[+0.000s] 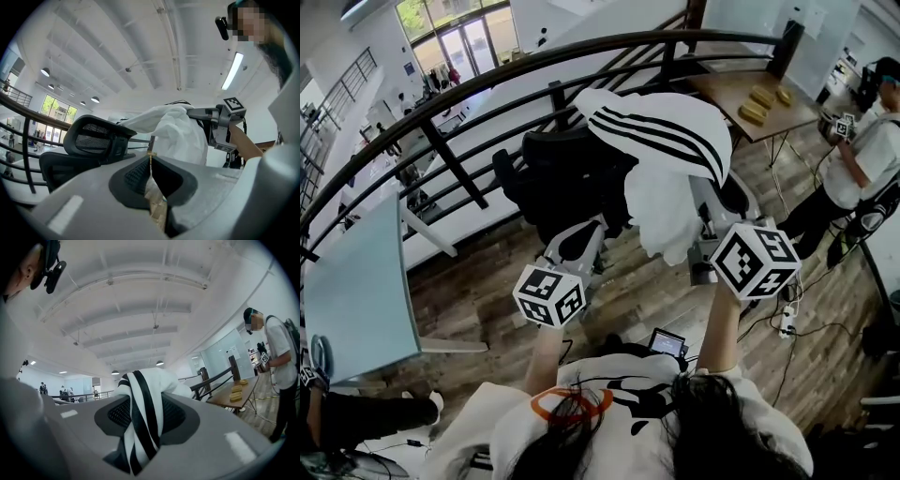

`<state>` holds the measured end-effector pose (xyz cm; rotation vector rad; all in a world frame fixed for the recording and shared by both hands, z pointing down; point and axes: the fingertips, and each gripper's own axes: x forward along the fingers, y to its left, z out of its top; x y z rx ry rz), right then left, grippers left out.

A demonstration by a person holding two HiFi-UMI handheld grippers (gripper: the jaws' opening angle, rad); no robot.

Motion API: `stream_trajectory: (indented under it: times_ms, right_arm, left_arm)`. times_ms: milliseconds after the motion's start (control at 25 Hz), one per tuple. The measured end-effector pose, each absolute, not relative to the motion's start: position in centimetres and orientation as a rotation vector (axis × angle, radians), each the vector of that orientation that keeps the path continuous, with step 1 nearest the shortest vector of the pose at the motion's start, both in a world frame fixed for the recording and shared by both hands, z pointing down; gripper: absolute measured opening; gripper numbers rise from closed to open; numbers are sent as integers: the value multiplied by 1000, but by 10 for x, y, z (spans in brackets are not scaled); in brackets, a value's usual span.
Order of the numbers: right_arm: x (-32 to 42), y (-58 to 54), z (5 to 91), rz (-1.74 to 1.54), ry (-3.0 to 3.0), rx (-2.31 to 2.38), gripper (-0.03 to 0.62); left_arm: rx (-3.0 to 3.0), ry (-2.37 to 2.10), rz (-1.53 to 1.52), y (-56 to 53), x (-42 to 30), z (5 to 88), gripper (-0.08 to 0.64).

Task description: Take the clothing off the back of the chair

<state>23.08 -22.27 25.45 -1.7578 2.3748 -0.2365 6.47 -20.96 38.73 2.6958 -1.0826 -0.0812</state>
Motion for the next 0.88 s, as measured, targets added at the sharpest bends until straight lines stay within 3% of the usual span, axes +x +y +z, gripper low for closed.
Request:
stream_trajectory:
  times_ms: [880]
  right_arm:
    - [138,-108,268,-267,2338,-1811,170]
  left_arm:
    - [2660,-1080,-100,-101,-44,400,0]
